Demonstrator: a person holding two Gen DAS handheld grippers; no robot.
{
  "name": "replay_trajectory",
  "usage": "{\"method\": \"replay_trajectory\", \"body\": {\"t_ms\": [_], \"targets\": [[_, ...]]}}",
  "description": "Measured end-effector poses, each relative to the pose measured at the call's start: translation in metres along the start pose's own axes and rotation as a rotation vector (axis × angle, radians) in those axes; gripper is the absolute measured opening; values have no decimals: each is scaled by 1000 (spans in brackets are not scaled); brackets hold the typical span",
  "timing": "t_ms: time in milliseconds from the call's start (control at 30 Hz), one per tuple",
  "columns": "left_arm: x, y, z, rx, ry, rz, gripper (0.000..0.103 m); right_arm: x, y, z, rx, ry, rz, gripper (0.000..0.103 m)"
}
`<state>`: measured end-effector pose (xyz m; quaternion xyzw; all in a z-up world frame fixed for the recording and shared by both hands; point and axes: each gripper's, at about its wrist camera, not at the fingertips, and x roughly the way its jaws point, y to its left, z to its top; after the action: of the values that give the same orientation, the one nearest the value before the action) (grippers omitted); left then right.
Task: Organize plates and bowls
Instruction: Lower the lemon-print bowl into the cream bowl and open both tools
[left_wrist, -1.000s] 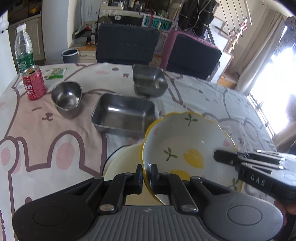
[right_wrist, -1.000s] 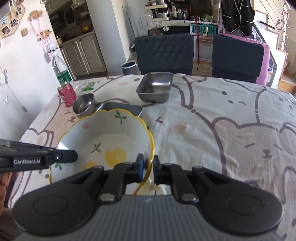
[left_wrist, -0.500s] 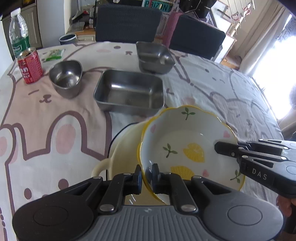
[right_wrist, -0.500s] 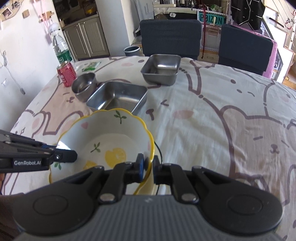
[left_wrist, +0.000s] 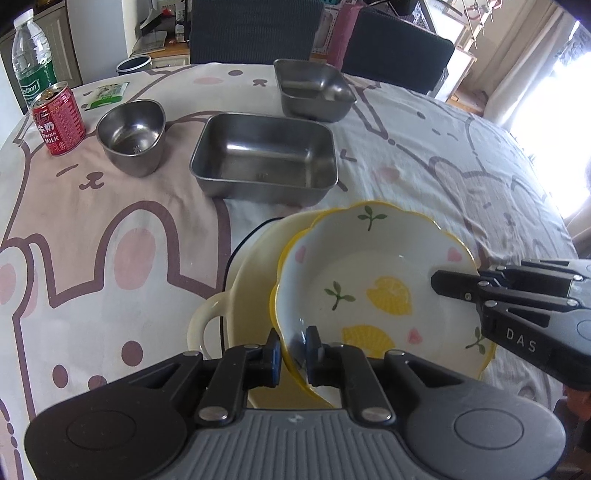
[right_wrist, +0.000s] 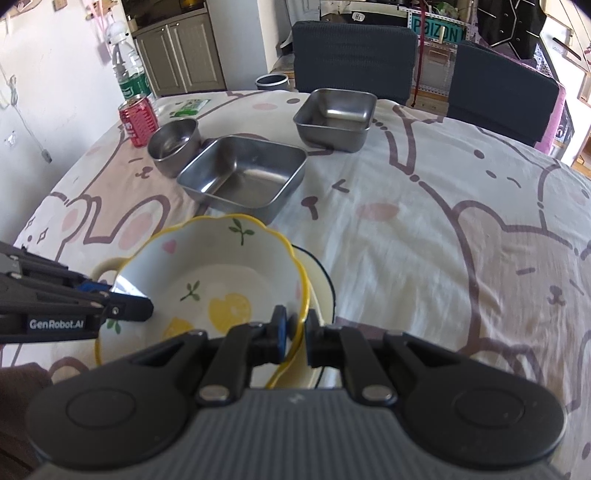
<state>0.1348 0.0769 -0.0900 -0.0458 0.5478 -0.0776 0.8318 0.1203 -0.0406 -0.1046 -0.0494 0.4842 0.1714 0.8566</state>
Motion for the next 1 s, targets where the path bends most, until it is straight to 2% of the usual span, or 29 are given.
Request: {"method": "replay_trajectory", "body": {"t_ms": [600, 1000], "targets": [[13, -5, -1, 53, 53, 55, 18, 6, 8, -2, -58, 21, -21, 11], [16, -7, -1, 73, 62, 63, 19, 8, 11, -3, -72, 25, -29, 11]]}}
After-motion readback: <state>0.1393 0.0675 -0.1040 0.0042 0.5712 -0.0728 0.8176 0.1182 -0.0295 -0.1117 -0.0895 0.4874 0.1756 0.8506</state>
